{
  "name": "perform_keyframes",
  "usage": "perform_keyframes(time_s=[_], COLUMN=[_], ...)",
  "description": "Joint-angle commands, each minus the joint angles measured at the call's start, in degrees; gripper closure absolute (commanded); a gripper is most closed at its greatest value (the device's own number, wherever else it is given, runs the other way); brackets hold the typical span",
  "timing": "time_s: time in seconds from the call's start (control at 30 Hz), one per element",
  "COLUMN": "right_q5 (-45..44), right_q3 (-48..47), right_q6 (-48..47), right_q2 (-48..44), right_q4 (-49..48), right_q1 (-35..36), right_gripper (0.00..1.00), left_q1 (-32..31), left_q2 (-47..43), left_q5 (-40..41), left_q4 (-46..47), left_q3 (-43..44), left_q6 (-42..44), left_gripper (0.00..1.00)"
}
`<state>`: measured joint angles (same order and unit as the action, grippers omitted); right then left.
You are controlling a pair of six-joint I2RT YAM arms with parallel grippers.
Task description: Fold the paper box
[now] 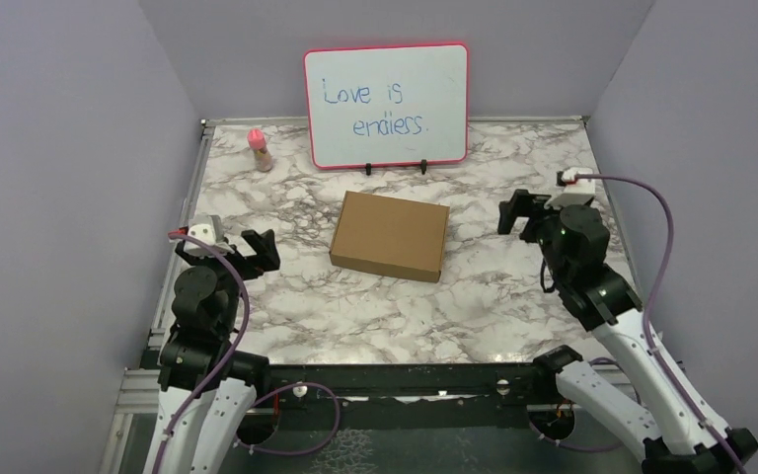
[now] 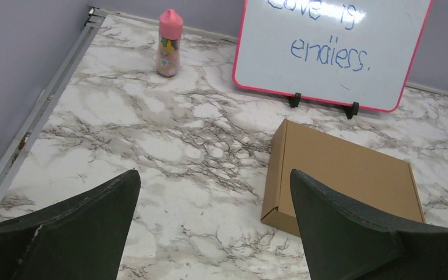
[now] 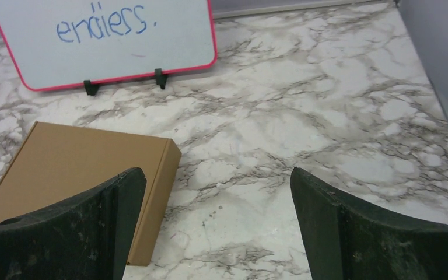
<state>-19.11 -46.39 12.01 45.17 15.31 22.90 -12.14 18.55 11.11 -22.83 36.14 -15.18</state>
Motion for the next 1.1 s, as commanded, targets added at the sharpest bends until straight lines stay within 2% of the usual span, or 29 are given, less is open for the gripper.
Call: perform_keyframes(time_s=[0.0,0.13,0.27,0.5,1.07], right_q5=[-8.2,-9.1,-8.8,-7.4,-5.8], right_q3=[1.6,3.0,6.1,7.7,8.6], right_q6=[-0.7,-3.6,-5.7,-6.7,-7.4], right_q2=[-8.3,-15.6,-20.3,-21.2,-22.2], right_q4=[3.5,3.2,0.5,-1.2,-2.2], right_q1=[0.0,0.0,0.1,0.1,0.0], right_gripper=[0.00,0.00,0.00,0.00,0.00], left_q1=[-0.2,-0.1,-0.2,0.0,3.3], left_q2=[-2.1,-6.5,-12.3,-15.4,-14.8], left_q5=[7.9,11.4,12.8,15.9,7.6], left_q4=[-2.5,-1.7,2.0,3.7,6.1], left_q3=[2.0,1.7,-1.2,-2.3,-2.8], left_q6=[-1.7,-2.4,0.7,1.4,1.9], left_gripper=[0.01,0.01,0.01,0.01,0.01])
